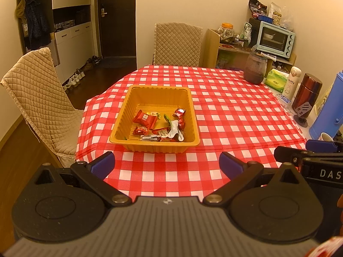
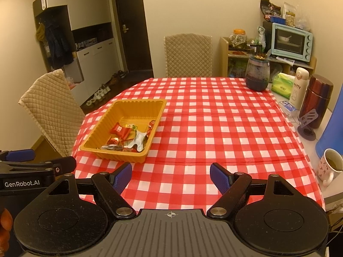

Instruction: Organize snacks

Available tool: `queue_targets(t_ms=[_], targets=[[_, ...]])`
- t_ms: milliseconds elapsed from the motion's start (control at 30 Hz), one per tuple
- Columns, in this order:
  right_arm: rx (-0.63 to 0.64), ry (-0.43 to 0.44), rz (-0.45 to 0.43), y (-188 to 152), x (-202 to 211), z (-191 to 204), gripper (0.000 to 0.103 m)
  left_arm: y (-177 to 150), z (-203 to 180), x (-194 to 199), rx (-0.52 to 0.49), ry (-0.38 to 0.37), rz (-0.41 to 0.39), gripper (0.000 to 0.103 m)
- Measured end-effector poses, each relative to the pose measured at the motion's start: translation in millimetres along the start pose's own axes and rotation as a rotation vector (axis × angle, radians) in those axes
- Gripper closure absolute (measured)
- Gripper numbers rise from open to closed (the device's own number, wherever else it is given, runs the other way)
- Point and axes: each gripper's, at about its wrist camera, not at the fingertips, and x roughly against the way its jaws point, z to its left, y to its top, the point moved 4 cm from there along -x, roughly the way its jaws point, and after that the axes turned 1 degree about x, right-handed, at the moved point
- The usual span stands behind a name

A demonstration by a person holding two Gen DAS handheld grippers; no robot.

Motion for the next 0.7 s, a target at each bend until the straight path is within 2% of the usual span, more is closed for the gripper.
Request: queue_targets(t_ms=[700], targets=[[-0.002, -0.001, 0.001, -1.4, -1.3, -0.3, 0.024, -1.3, -1.4, -1.7, 0.002, -0.004, 0.0, 0.0]])
